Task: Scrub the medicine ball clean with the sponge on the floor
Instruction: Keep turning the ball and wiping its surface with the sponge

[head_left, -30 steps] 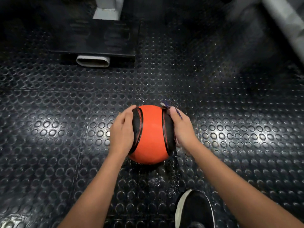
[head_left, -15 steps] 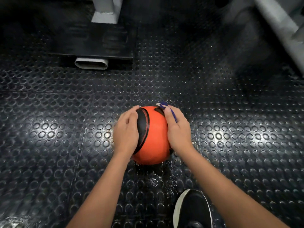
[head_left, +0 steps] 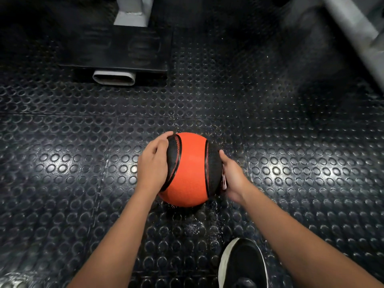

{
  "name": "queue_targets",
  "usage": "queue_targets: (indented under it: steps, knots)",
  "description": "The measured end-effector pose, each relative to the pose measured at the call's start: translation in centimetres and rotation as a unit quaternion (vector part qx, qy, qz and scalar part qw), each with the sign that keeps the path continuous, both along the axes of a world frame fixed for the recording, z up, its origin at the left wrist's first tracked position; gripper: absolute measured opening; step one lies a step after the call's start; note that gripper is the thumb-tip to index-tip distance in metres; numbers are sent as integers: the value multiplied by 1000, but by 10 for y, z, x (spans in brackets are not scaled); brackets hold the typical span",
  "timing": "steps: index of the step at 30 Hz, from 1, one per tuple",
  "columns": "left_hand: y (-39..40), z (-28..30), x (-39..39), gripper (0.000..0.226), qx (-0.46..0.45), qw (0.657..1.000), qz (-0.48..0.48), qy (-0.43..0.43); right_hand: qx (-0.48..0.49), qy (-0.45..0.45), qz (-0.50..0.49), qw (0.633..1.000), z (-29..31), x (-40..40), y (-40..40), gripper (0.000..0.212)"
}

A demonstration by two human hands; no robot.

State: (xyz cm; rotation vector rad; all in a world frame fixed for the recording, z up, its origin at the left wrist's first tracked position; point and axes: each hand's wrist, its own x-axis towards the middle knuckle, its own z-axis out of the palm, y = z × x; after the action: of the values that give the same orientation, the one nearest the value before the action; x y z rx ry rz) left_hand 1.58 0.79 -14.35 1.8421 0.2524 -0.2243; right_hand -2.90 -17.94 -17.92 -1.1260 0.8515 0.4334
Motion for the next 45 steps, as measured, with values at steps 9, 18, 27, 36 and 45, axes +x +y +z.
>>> queue_targets:
  steps: [9, 18, 27, 36, 45]
  knots:
    - [2, -2, 0, 37, -11, 1000, 0, -4, 98, -18, -136, 986, 7, -36, -33, 54]
    - [6, -8, 0, 36, -25, 1000, 5, -2, 79, -1, -195, 978, -4, -47, -71, 38]
    - [7, -10, 1, 48, -30, 1000, -5, -5, -476, -114, -55, 871, 6, -25, -111, 38]
    - [7, -10, 1, 49, -29, 1000, -5, -12, -574, -20, 394, 717, -65, -68, -116, 72]
    - [6, -10, -1, 40, -4, 1000, -13, -22, -535, -137, 214, 806, -20, -50, -78, 53]
